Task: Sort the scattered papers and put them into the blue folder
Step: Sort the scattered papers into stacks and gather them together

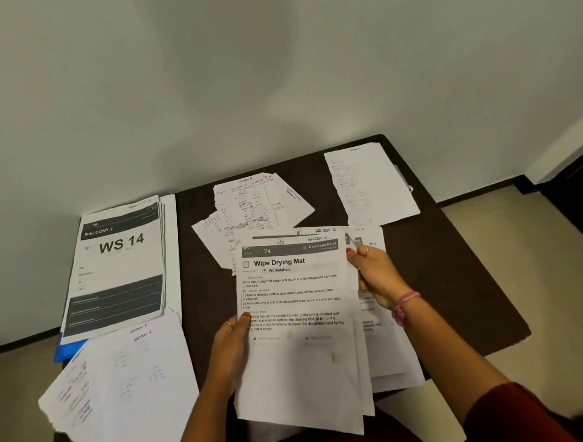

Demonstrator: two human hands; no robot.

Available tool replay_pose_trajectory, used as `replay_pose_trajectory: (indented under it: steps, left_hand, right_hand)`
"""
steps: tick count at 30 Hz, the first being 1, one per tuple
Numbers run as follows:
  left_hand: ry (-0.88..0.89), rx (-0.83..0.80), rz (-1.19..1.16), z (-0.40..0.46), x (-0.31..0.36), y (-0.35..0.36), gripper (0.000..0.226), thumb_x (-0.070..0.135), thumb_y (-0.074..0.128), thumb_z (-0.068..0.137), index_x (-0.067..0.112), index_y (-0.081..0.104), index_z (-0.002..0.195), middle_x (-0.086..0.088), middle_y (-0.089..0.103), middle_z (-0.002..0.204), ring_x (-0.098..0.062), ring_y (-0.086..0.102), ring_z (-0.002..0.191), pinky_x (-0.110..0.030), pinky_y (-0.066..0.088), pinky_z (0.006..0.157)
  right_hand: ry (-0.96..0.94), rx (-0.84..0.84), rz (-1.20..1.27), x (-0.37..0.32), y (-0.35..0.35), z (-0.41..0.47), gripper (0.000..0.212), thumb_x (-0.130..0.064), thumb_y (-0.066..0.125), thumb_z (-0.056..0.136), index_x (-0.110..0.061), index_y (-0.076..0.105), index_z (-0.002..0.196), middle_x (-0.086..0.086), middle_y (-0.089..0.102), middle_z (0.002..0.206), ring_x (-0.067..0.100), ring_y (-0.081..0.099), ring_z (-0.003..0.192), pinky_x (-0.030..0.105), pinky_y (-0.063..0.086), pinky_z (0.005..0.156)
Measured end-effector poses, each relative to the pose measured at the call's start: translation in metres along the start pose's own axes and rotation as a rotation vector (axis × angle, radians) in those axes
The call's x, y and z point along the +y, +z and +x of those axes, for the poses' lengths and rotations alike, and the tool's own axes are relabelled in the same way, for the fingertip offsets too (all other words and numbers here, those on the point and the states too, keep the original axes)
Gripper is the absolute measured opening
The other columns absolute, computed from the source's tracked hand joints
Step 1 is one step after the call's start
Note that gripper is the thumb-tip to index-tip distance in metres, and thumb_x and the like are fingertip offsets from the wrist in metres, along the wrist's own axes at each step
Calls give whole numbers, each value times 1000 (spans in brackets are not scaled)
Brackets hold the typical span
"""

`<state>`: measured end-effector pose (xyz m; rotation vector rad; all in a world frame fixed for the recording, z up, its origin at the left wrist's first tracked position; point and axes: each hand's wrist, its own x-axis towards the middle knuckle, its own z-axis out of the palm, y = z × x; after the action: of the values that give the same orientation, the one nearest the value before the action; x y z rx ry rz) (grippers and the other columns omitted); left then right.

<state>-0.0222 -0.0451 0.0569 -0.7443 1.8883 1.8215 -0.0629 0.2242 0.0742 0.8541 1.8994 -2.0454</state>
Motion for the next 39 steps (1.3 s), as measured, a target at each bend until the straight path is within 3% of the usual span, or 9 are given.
replay_pose_trajectory:
  steps: [4,8,18,20,23,27,31,34,39]
  left_hand:
    - [-24,12,3,2,-10,0,22,23,51,98,10,66,108,-4,73,98,-19,69,93,-27,50,71]
    - [-31,14,-11,2,-15,0,21,23,52,97,11,67,108,-4,74,99,-19,69,92,-29,52,74]
    - [-68,-22,62,12,-34,-5,15,15,58,94,11,65,106,-7,74,101,-24,72,89,-44,55,85]
    - [-77,-1,53,14,-40,-6,14,14,58,94,11,63,106,-8,73,101,-25,72,88,-43,57,80]
    - [-98,49,6,15,-47,-9,12,12,58,93,11,61,105,-8,72,99,-24,71,84,-35,56,68]
    - [-100,59,-4,20,-53,-9,16,12,59,92,8,61,108,-10,72,102,-25,71,86,-36,56,70]
    - [-99,68,-18,22,-53,-8,18,11,59,93,8,61,111,-9,71,102,-24,71,86,-35,56,68]
    - [-103,74,-7,24,-53,-9,20,12,60,93,8,61,112,-11,71,104,-27,71,89,-41,57,78]
    - [-68,102,-19,23,-53,-5,20,10,58,93,7,62,112,-9,70,103,-21,68,89,-31,53,72]
  right_hand:
    - [30,-36,12,8,4,-3,22,-19,47,99,-8,67,101,2,60,57,8,36,35,17,21,35]
    - [41,-60,13,17,3,1,23,-20,48,99,-10,67,105,6,58,62,11,33,41,20,21,40]
    - [42,-98,39,23,6,-3,21,-19,45,100,-4,59,99,-6,55,52,4,47,39,19,41,39]
    - [23,13,-36,33,0,1,16,-19,48,98,-9,61,100,-1,67,74,8,61,57,28,56,56]
    - [-26,286,-439,52,-21,11,32,-26,61,90,-10,60,118,6,57,114,20,58,100,37,50,89]
    - [32,426,-652,63,-37,9,58,-35,71,82,-11,50,130,11,42,135,30,40,125,47,42,99]
    - [56,457,-638,66,-39,11,63,-36,72,80,-9,46,131,12,38,136,32,36,126,49,42,98]
    - [58,464,-568,61,-41,18,64,-33,72,80,-9,45,133,13,37,136,33,43,122,48,46,96]
    - [60,432,-527,50,-46,24,67,-14,78,74,-8,46,133,13,44,131,21,53,98,32,45,87]
